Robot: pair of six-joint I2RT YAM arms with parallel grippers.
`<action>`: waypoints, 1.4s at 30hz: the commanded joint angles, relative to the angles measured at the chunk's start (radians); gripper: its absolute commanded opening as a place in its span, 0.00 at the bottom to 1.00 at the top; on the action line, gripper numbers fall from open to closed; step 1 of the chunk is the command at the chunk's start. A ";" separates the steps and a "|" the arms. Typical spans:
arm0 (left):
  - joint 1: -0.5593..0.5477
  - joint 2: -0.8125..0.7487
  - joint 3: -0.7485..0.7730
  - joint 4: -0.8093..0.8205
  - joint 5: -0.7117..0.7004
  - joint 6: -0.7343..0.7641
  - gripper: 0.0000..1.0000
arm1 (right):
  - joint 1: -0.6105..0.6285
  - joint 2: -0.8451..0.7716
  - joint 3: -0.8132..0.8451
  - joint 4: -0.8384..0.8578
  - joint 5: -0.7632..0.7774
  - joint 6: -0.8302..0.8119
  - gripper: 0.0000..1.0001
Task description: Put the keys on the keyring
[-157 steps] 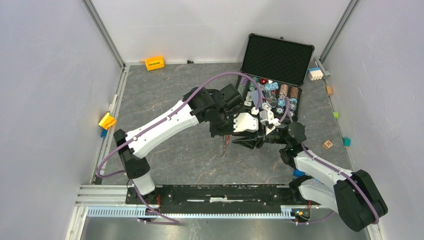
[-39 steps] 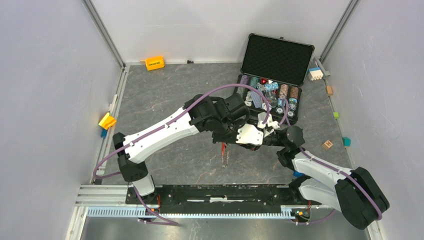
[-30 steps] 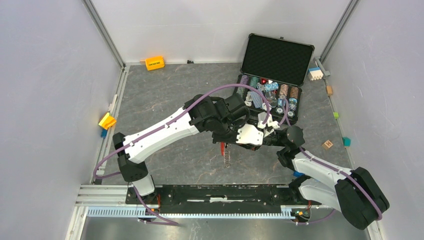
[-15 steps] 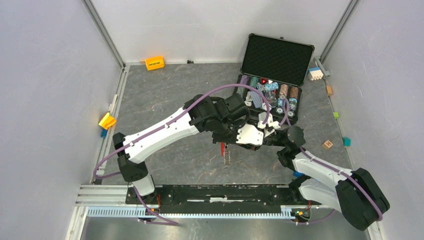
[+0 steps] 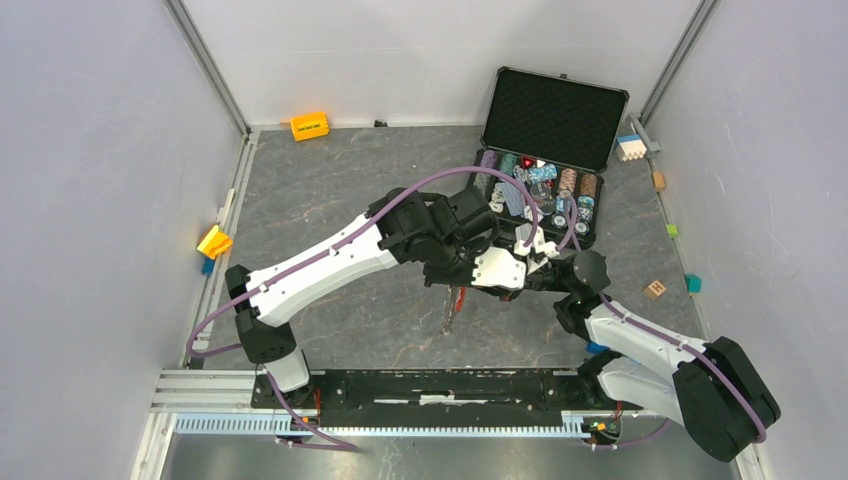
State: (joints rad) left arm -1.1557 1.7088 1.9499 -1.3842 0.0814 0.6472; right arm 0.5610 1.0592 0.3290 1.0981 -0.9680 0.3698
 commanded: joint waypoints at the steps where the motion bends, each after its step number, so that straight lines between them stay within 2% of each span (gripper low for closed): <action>1: -0.007 0.016 0.018 0.047 0.052 -0.035 0.02 | 0.000 -0.011 0.068 -0.102 0.058 -0.036 0.00; 4: -0.008 0.018 0.017 0.047 0.057 -0.037 0.02 | -0.006 -0.013 0.087 -0.168 0.062 -0.063 0.00; 9: -0.006 0.012 0.015 0.052 0.043 -0.038 0.04 | -0.009 -0.028 0.094 -0.183 0.034 -0.077 0.00; 17: 0.016 -0.020 0.002 0.055 0.029 -0.033 0.16 | -0.023 -0.041 0.093 -0.161 -0.001 -0.064 0.00; 26: 0.044 -0.055 -0.034 0.075 0.021 -0.027 0.34 | -0.039 -0.042 0.081 -0.117 -0.006 -0.028 0.00; 29: 0.055 -0.060 -0.034 0.075 0.018 -0.025 0.37 | -0.043 -0.041 0.078 -0.112 -0.008 -0.024 0.00; 35: 0.076 -0.088 -0.055 0.088 0.043 -0.022 0.39 | -0.054 -0.045 0.073 -0.076 -0.014 0.012 0.00; 42: 0.107 -0.149 -0.163 0.169 0.112 -0.031 0.34 | -0.069 -0.054 0.063 -0.020 -0.026 0.059 0.00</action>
State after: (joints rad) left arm -1.0687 1.6245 1.8332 -1.2945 0.1204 0.6395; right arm 0.5014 1.0294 0.3782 0.9802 -0.9867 0.3870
